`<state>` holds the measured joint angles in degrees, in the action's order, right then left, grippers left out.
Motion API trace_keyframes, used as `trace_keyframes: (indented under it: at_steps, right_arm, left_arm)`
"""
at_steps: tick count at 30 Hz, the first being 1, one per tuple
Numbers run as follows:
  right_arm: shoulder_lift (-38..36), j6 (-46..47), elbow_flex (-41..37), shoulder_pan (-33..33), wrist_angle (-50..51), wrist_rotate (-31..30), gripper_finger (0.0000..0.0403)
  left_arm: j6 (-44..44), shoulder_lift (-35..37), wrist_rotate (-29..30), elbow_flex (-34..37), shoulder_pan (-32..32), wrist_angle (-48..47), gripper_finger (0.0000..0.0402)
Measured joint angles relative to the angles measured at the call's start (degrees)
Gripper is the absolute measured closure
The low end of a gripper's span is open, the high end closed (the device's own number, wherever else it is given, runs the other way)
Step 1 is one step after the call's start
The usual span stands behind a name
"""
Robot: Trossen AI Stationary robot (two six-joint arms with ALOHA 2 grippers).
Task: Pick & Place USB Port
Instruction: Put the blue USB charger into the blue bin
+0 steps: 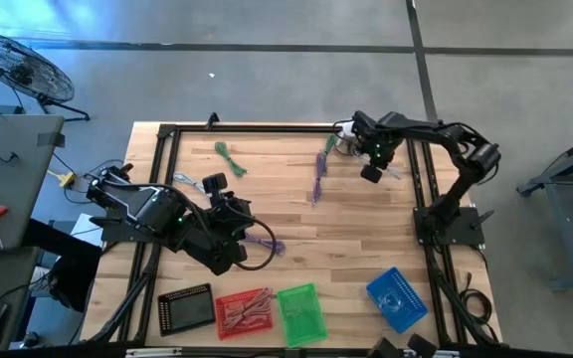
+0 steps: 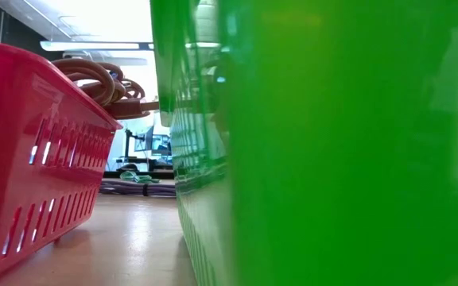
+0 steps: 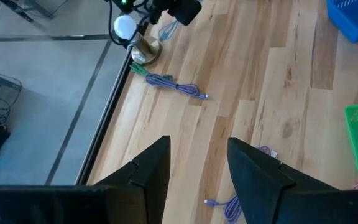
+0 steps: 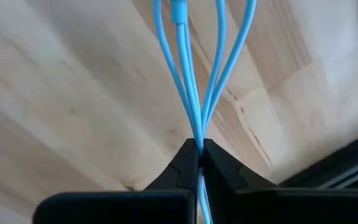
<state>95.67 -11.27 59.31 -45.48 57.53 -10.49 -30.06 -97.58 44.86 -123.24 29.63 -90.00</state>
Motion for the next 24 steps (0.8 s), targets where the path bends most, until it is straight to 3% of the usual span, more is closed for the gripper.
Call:
trace_keyframes:
  at_steps: [6, 12, 19, 24]
  right_arm:
    - [-8.89, 3.06, 0.02, 4.78, 4.53, 0.65, 0.0402]
    - [-21.88, 9.46, 0.04, 15.15, 8.71, 4.49, 0.0402]
    - [-36.65, 25.96, 0.11, 35.15, 8.21, 6.82, 0.0402]
    - [-41.26, 47.46, 0.13, 54.17, 7.79, 1.77, 0.0403]
  left_arm:
    - [-0.09, 0.00, -0.61, 0.00, 0.00, -0.02, 0.0248]
    - [-0.20, 0.00, -0.59, 0.00, 0.00, 0.00, 0.0248]
    - [-0.35, -0.09, -0.37, 2.91, -0.02, 0.00, 0.0248]
    - [-0.45, -0.07, -0.31, 6.64, 0.00, -0.01, 0.0248]
